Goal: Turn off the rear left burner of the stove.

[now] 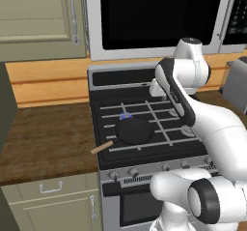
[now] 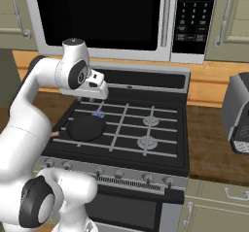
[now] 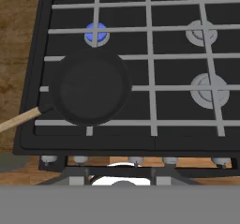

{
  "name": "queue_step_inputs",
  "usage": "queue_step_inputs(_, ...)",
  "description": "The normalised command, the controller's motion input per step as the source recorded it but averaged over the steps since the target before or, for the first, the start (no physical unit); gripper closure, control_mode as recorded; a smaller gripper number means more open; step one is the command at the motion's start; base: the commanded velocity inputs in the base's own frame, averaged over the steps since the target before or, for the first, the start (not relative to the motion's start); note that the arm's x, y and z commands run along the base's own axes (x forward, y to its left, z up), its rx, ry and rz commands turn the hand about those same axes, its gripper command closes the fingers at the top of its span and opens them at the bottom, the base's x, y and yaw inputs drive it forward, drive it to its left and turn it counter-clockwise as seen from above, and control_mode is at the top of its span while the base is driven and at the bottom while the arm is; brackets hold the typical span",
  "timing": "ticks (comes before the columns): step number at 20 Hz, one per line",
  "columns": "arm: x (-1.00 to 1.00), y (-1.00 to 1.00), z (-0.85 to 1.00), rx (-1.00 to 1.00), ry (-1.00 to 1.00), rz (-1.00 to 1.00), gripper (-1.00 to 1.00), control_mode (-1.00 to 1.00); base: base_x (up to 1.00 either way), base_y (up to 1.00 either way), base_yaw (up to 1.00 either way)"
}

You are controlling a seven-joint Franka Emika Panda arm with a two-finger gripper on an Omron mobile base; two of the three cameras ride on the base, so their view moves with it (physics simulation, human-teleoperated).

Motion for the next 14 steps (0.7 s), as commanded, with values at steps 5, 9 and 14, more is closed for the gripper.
queue_step_inputs(5,-0.06,0.0,0.0,0.0,-0.01,0.0,-1.0,-1.0,0.0,0.0,0.0)
queue_step_inputs(9,-0.27,0.0,0.0,0.0,-0.04,0.0,-1.0,-1.0,0.0,0.0,0.0)
queue_step_inputs(14,-0.26,0.0,0.0,0.0,-0.02,0.0,-1.0,-1.0,0.0,0.0,0.0)
